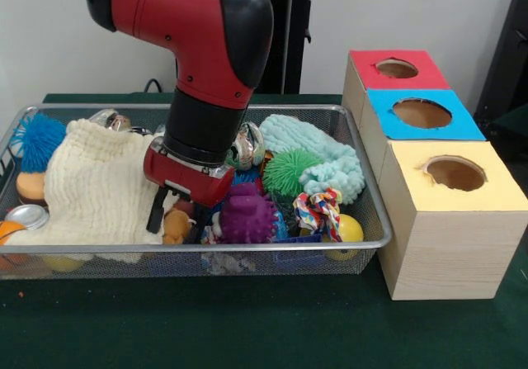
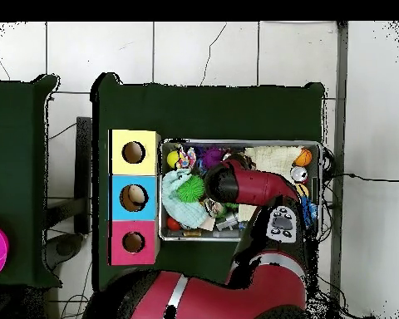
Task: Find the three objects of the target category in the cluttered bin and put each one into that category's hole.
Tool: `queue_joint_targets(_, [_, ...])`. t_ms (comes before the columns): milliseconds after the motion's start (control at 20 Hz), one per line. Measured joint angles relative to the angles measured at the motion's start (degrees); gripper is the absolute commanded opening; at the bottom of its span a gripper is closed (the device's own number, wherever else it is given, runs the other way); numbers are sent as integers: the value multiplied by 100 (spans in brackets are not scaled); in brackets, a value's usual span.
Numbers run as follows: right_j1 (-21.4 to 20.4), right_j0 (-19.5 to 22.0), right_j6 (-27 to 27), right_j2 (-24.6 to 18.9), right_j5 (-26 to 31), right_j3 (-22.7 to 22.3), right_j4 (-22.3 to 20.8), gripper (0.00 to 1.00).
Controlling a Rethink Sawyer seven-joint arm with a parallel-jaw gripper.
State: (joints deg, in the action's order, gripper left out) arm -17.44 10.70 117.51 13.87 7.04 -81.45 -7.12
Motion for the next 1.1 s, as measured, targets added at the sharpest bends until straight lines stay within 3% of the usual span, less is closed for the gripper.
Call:
queue_joint_targets(550, [74, -12, 0, 72, 11, 90, 4, 100])
queue_joint_targets(750, [87, 15, 0, 82, 309, 189, 0, 100])
queue_joint_targets(950, [54, 139, 1, 14, 1155, 345, 0, 100])
queue_joint_targets(1100, [19, 336, -2, -152, 2455, 601, 1, 100])
